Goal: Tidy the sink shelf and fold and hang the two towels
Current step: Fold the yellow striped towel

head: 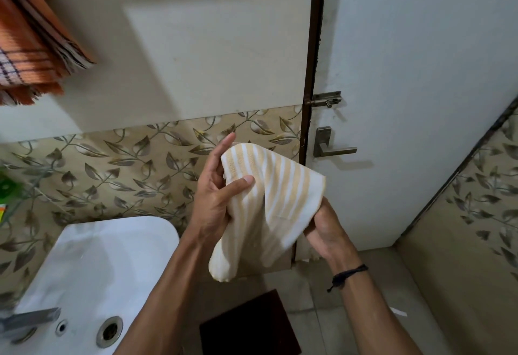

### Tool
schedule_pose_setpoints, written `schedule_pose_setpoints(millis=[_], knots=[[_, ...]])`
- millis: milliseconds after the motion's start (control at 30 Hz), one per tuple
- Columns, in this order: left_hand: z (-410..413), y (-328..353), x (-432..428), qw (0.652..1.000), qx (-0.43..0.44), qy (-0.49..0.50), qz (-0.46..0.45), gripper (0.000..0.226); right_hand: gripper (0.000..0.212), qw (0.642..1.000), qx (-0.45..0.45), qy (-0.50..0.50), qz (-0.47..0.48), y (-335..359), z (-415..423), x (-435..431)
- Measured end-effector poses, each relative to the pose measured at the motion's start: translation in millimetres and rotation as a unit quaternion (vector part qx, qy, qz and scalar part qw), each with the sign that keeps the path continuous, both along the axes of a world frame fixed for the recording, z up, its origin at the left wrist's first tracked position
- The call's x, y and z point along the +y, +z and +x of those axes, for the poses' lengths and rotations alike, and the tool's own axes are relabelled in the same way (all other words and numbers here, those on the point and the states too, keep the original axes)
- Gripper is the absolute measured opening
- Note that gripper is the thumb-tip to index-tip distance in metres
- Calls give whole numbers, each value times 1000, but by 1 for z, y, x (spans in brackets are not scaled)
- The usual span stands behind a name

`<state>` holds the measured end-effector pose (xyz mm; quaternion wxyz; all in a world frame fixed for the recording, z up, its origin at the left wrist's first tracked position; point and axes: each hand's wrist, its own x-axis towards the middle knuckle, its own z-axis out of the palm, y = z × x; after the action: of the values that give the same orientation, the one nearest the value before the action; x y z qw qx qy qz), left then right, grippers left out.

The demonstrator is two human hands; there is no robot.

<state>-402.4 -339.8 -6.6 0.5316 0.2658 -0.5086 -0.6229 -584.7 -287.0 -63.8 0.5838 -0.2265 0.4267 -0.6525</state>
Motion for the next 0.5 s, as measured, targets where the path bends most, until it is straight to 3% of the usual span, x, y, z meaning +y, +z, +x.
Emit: schedule_pose_setpoints(millis=[100, 233, 267, 400, 500], knots=[[3, 3, -1, 1000, -19, 4, -3, 78, 71, 999, -37, -24, 8, 1, 7, 0], [15, 1, -2, 1000, -27, 4, 7, 82, 87, 1000, -16, -7, -8, 8, 5, 6], [17, -1, -2, 999, -35, -1, 5, 83, 86, 1000, -17, 8, -10, 10, 4, 7], [19, -12, 0, 999, -52, 0, 14, 84, 45, 1000, -14, 4, 17, 22, -3, 7], [22, -21, -2, 997, -48, 9, 51, 79, 29, 999, 20, 7, 47, 29, -10, 8]])
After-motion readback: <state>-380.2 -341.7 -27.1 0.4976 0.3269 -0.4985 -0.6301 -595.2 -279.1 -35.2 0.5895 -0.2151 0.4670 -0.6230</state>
